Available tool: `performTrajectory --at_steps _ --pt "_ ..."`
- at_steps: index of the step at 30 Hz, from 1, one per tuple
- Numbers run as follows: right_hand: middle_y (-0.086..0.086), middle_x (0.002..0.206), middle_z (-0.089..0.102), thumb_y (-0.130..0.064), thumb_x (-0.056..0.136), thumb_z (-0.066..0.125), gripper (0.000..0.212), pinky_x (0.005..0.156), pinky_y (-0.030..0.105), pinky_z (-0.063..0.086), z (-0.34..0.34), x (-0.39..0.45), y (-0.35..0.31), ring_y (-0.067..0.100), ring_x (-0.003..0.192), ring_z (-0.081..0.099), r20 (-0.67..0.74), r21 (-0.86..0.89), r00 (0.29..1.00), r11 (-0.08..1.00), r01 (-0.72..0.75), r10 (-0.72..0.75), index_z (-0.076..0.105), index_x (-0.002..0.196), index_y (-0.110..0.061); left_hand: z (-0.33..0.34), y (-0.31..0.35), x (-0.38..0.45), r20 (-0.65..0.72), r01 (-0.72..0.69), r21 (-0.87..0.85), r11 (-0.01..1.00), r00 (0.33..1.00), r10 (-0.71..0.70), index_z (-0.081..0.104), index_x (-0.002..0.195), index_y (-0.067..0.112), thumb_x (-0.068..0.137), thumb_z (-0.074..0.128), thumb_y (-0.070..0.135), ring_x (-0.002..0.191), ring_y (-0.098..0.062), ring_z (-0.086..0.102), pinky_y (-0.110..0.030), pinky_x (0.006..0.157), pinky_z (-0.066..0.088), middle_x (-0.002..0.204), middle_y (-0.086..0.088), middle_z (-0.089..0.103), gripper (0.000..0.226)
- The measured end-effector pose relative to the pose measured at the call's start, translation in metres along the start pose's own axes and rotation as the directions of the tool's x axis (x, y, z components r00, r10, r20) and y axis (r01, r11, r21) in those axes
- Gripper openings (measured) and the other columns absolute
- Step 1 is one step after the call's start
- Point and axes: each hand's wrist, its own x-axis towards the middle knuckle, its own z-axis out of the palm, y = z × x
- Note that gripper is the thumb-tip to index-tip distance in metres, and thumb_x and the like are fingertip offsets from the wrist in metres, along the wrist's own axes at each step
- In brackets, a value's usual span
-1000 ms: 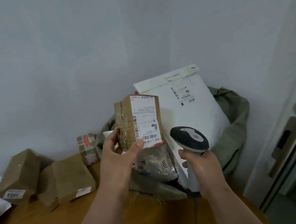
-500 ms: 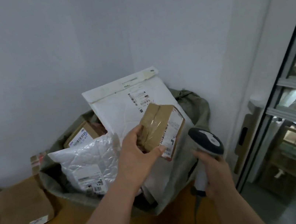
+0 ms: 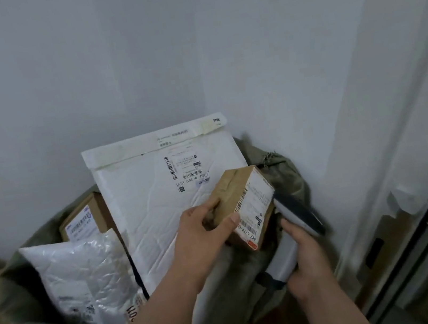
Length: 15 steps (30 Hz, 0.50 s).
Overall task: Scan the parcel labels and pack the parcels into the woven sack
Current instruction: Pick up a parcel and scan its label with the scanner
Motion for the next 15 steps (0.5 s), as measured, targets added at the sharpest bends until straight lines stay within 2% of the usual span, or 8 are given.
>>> performTrajectory --at_steps 3,6,9,12,15 --pt "0.017 0.111 0.070 -0.038 0.052 0.087 0.070 0.092 0.056 0.053 -0.009 0.010 -0.014 0.040 0.103 0.064 -0.014 -0.075 1.000 0.997 0.013 -0.014 0.067 0.117 -0.019 0.012 0.000 0.004 -0.032 0.063 -0.081 0.995 0.997 -0.066 0.063 0.114 0.045 0.072 0.083 0.048 0.112 -0.016 0.061 -0.042 0.098 0.053 0.125 0.005 0.055 0.047" --pt "0.019 0.106 0.070 -0.038 0.046 0.086 0.071 0.082 0.050 0.055 -0.019 0.016 -0.018 0.041 0.099 0.064 -0.036 -0.119 0.999 0.992 -0.038 0.034 0.068 0.112 -0.018 0.019 0.003 0.006 -0.095 0.066 -0.102 0.993 0.993 -0.076 0.063 0.107 0.050 0.060 0.081 0.060 0.110 -0.019 0.065 -0.044 0.095 0.055 0.124 0.003 0.061 0.052" --pt "0.021 0.104 0.072 -0.033 0.049 0.088 0.067 0.084 0.051 0.055 -0.021 0.023 -0.013 0.042 0.100 0.065 -0.003 -0.109 0.991 0.985 -0.131 0.132 0.070 0.111 -0.015 0.025 0.006 0.006 -0.129 0.059 -0.091 0.994 0.989 -0.071 0.062 0.108 0.047 0.053 0.075 0.066 0.109 -0.019 0.066 -0.045 0.096 0.055 0.123 0.001 0.064 0.060" --pt "0.022 0.106 0.072 -0.033 0.054 0.087 0.064 0.084 0.051 0.055 -0.018 0.028 -0.008 0.042 0.102 0.065 0.029 -0.076 0.988 0.985 -0.152 0.154 0.070 0.113 -0.013 0.026 0.009 0.005 -0.124 0.073 -0.052 0.996 0.989 -0.079 0.063 0.114 0.044 0.062 0.078 0.059 0.109 -0.019 0.065 -0.045 0.097 0.054 0.122 0.000 0.063 0.056" --pt "0.021 0.112 0.068 -0.035 0.056 0.085 0.068 0.093 0.056 0.052 -0.017 0.028 -0.008 0.043 0.104 0.063 0.012 -0.055 0.993 0.992 -0.115 0.115 0.066 0.118 -0.016 0.022 0.006 0.007 -0.122 0.090 -0.030 0.995 0.988 -0.093 0.063 0.125 0.036 0.077 0.081 0.047 0.108 -0.016 0.063 -0.044 0.099 0.053 0.123 0.001 0.063 0.053"
